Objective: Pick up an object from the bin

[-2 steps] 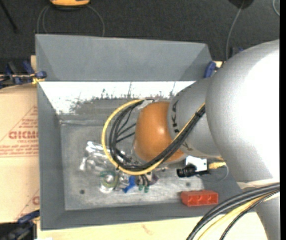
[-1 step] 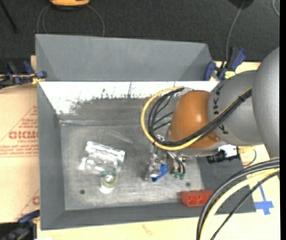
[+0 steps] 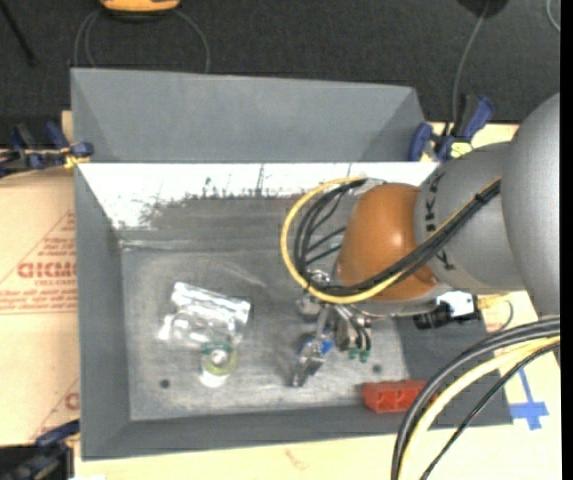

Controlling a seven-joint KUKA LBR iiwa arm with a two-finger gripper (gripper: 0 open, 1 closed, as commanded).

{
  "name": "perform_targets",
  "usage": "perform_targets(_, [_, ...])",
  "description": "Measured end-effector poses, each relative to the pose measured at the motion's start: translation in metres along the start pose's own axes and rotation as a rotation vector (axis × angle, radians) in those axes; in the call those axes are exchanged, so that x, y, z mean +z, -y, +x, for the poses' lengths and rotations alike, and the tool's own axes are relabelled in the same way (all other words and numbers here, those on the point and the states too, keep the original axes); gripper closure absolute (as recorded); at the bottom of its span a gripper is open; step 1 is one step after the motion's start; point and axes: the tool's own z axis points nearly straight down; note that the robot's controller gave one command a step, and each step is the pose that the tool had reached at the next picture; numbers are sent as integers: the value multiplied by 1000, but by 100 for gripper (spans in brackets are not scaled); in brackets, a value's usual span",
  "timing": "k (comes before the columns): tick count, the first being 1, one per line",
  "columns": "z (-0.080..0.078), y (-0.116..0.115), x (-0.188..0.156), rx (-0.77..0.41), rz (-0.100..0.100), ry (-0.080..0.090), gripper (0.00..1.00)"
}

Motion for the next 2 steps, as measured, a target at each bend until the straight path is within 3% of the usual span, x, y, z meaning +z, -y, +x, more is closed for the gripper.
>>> perform_targets(1, [9, 35, -3, -18, 3, 5, 0])
perform_targets(2, [6, 33, -5, -19, 1, 15, 100])
